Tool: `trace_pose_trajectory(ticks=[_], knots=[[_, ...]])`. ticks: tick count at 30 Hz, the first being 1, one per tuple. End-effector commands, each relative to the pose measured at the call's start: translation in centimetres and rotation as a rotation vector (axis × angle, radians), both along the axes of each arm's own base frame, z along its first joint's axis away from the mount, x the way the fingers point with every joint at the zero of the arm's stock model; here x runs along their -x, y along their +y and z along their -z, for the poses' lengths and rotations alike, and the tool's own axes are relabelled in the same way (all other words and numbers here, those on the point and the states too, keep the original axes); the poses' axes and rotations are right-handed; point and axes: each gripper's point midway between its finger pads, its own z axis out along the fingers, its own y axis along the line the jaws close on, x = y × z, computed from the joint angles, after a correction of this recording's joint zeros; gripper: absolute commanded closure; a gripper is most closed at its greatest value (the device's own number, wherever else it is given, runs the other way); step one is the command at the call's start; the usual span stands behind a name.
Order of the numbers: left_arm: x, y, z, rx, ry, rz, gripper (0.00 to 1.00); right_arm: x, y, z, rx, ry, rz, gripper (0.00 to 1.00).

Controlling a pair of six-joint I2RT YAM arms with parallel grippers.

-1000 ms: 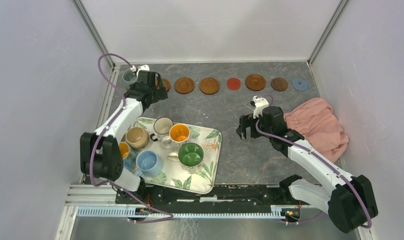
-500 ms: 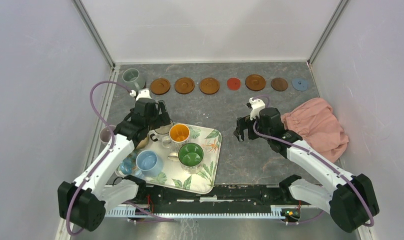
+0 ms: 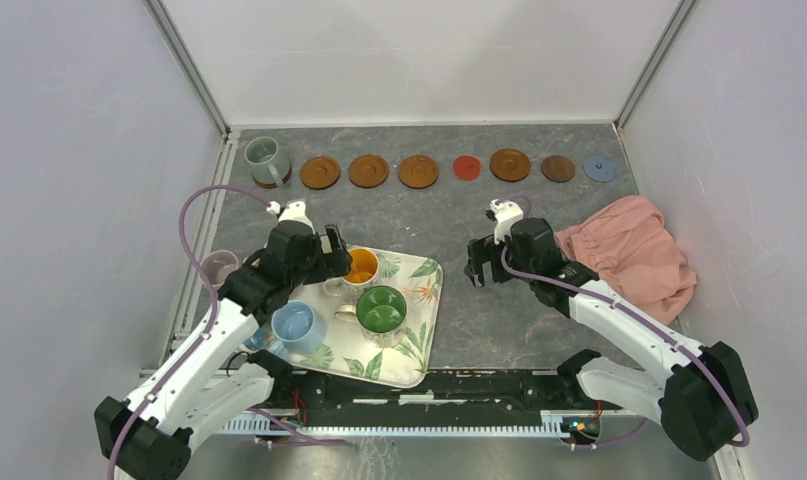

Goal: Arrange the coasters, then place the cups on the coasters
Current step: Place the cup on the coaster, then pick up the cup from the tray.

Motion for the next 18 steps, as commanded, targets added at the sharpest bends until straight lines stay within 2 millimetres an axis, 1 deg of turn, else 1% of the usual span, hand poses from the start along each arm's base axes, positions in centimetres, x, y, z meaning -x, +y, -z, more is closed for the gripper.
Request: trace_pose_trajectory(ticks=[1,4,7,11,18], knots=[[2.2,-2.3,-0.6,0.116,0.013,0.042,0.0,-1.0,-0.2,-1.2,0.018,-0.059,0.021,0.02],[3.6,-4.0,-0.8,0.14,0.028,0.092,0.0,-1.1,-0.2,-1.0,0.025,-0.052,0.022,0.02],[5.0,-5.2,-0.8,0.135,0.044,0.115,0.0,-1.0,-0.2,-0.8,0.031,-0.048,0.02,0.02],[7.5,-7.0,-0.3,0.129,0.082,0.166,0.0,-1.0,-0.2,-0.9,0.031,-0.049,0.018,0.02],[9.8,-8.8,1.1,0.073,0.119,0.238,0.0,-1.0,-0.5,-0.9,0.046,-0.058,0.033,0.02]])
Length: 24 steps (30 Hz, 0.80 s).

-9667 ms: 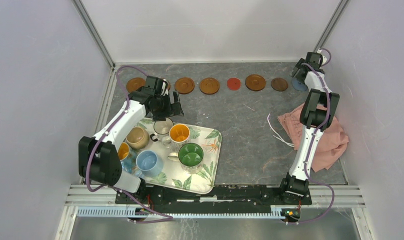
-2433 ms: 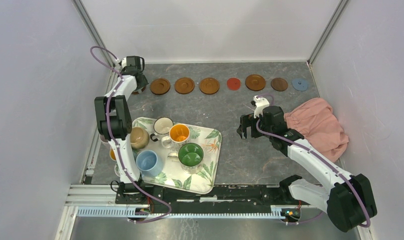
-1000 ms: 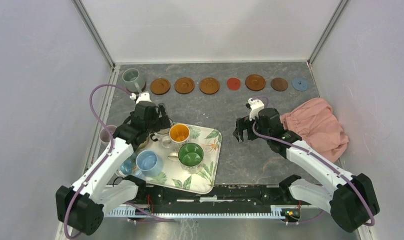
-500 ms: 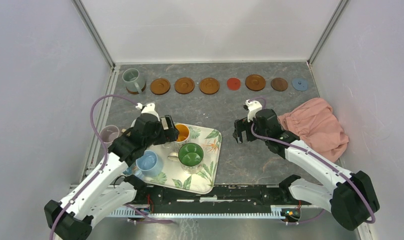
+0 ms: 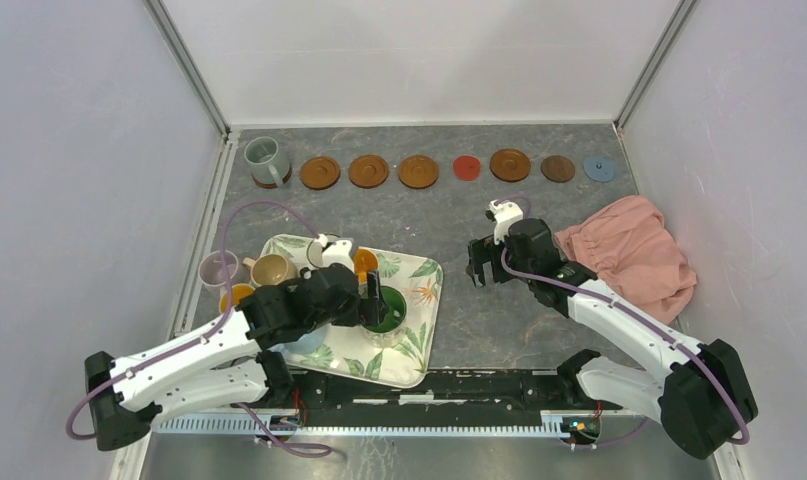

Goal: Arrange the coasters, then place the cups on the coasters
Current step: Pick up the cup from the tray.

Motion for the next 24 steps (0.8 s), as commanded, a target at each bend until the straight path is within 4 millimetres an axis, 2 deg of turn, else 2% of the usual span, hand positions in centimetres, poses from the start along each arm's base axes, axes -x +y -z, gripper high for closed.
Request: trace_pose_trajectory(ticks=[1,7,12,15,18,22,24], knots=[[0.5,-0.8,-0.2,-0.004,0.005,-0.032,0.0,-0.8,0.2,-1.4,0.0,-0.053,0.005,0.02],[2.1,-2.5,0.2,-0.033,0.017,0.055,0.0,-0.7,0.3,-1.5,0.001,-0.06,0.003,0.02],[2.1,-3.6,-1.5,-0.039,-0.033,0.098,0.0,-0.6,0.3,-1.6,0.009,-0.068,0.003,0.02],[1.5,-3.2,-2.5,-0.062,-0.069,0.084,0.0,-0.5,0.3,-1.8,0.012,-0.074,0.002,0.02],[0.5,-1.6,-2.7,-0.123,-0.115,0.028,0.0,-0.5,0.4,-1.8,0.013,-0.076,0.0,0.02],[-0.5,-0.9,-2.1,-0.177,-0.171,0.014,0.0,-0.4,0.6,-1.8,0.009,-0.077,-0.008,0.02],[-0.8,-1.3,-1.7,-0.173,-0.19,0.025,0.0,-0.3,0.7,-1.8,0.011,-0.078,-0.012,0.02]])
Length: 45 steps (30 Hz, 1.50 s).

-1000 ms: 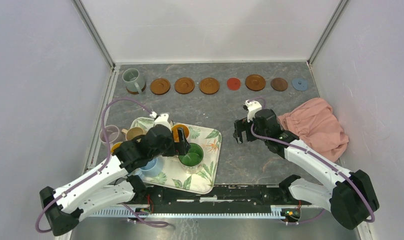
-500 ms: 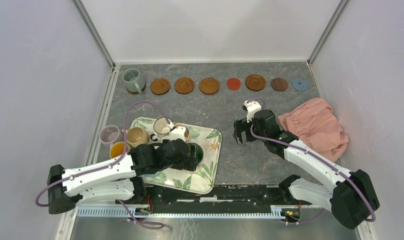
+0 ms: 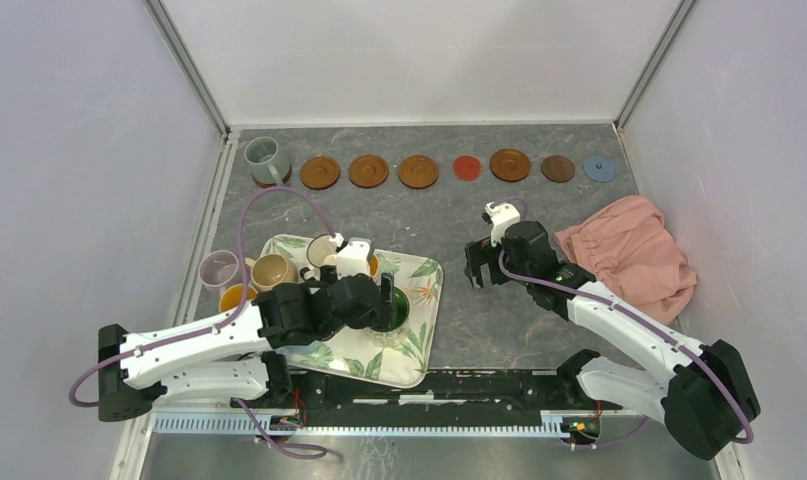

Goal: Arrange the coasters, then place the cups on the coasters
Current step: Pick up the cup from the tray.

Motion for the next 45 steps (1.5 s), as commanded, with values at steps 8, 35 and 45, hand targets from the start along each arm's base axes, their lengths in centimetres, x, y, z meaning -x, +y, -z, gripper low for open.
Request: trace_pose_trajectory(ticks=[8,35,45], knots=[[-3.0,-0.1,2.0,-0.04,-0.101,0.014,0.0,-0.5,0.4,-1.9,-0.003,-0.064,-0.008,0.02],[3.1,-4.3,3.1,0.175,0.11,0.373,0.0,-0.3,0.5,-2.0,0.013,-0.076,-0.012,0.02],[5.0,-4.9,3.6,0.132,0.156,0.46,0.0,-0.4,0.5,-1.9,0.018,-0.076,-0.011,0.02]])
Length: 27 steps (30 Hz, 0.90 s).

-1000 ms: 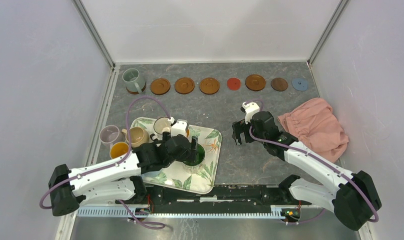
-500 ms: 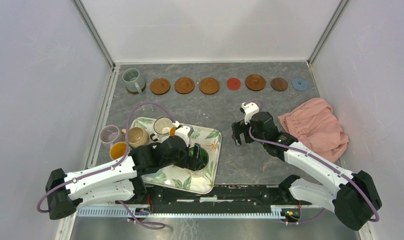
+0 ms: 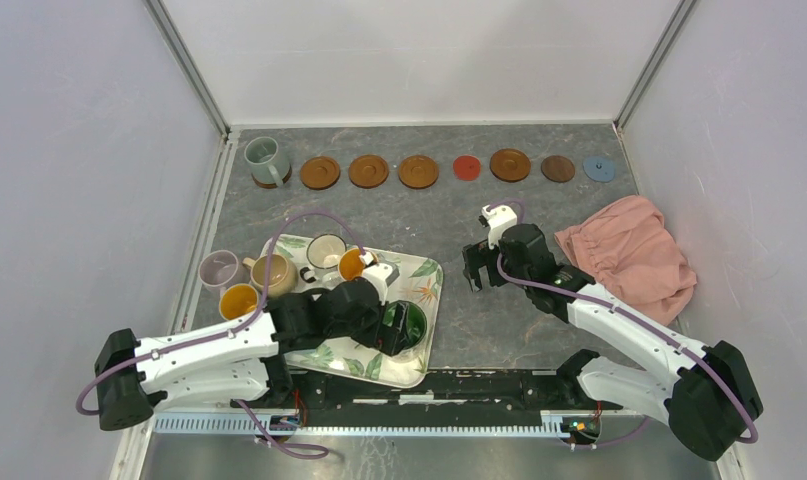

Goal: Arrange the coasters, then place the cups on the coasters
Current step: Pick up the cup from the tray.

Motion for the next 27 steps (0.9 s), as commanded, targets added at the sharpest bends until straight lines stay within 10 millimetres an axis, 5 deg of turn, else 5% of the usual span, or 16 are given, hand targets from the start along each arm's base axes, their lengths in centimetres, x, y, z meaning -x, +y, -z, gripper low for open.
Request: trace_pose_trajectory(ticks=[1,18,27], knots=[[1.1,-1.3,-1.2,0.027,-0.008,0.105,0.0,-0.7,0.2,-1.6,-0.009,-0.05,0.002,0.02],[3.3,-2.8,-3.7,0.085,0.025,0.287,0.0,-0.6,0.5,-1.6,-0.011,-0.047,-0.008,0.02],[2.7,-1.9,-2.2,-0.039,0.028,0.28,0.0,-0.5,0.7,-1.7,-0.012,-0.046,-0.015,0.02]])
